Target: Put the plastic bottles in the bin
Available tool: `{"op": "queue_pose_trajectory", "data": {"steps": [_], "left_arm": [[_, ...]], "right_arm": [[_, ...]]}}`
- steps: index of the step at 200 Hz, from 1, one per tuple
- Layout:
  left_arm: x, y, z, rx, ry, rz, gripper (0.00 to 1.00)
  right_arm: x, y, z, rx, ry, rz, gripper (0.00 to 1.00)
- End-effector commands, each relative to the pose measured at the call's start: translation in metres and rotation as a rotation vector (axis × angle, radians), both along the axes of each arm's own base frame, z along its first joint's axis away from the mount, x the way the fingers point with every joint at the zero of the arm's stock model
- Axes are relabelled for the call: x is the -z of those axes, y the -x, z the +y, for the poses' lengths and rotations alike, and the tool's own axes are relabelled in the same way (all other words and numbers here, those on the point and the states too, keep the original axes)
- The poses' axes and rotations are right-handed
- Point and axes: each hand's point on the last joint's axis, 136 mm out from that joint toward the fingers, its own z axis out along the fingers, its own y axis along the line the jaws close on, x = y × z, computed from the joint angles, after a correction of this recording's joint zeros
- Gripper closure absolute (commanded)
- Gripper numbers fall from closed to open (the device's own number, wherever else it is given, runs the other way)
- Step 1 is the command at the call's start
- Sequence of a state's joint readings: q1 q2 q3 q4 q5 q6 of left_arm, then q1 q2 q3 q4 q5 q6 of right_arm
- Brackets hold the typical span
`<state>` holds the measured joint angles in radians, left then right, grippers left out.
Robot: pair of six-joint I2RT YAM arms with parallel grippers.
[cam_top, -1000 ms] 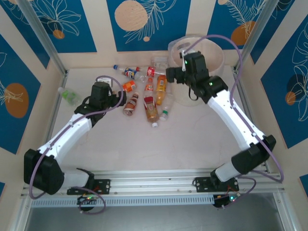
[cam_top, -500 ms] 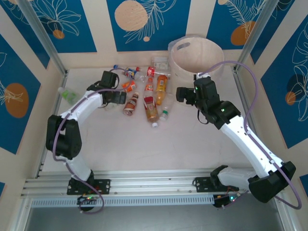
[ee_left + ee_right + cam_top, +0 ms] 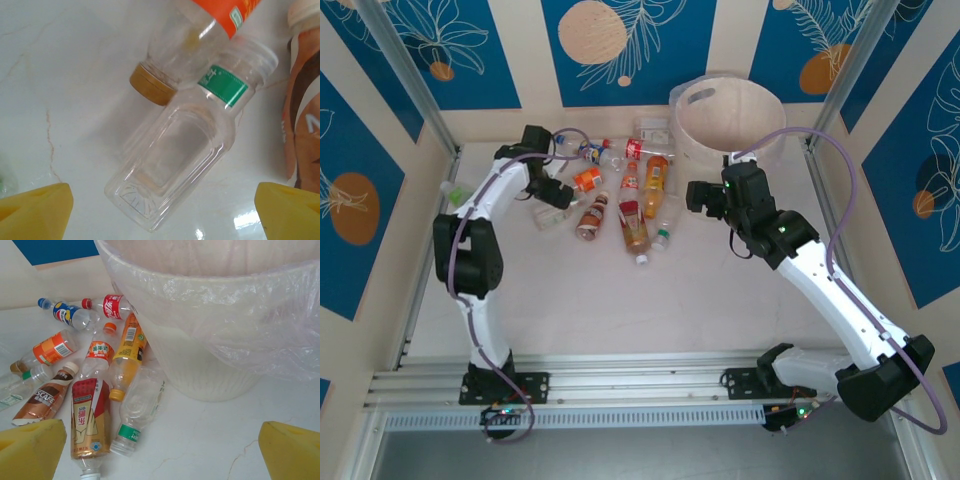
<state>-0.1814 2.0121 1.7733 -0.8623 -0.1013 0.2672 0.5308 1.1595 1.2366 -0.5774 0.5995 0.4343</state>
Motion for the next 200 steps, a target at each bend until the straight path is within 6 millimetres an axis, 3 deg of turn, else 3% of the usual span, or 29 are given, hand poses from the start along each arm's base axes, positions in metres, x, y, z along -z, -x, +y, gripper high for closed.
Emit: {"op": "queue_pose_trajectory", "data": {"steps": [1,25,68,139,200], "left_arm": [[0.003,0.012,0.003,0.103,-0.063,0.078,0.06],[0.015,0.008,0.01,0.124,-0.112,0.11,0.05],[0.035,0.004,0.002,0.161,-0.081,0.146,0.05],[0.069,-0.002,0.009,0.142,-0.112,0.216,0.07],[0.087,0.011,0.014,0.115,-0.12,0.267,0.24]], "right_arm": [[-0.001,0.003,-0.004,0.028,-0.005,-0.003,0.01],[-0.002,0.004,-0.004,0.027,-0.009,-0.007,0.01],[-0.002,0.004,-0.006,0.03,0.001,-0.01,0.01],[-0.001,0.001,-0.005,0.029,0.013,-0.013,0.01],[0.004,-0.002,-0.003,0.024,0.015,-0.005,0.01]]}}
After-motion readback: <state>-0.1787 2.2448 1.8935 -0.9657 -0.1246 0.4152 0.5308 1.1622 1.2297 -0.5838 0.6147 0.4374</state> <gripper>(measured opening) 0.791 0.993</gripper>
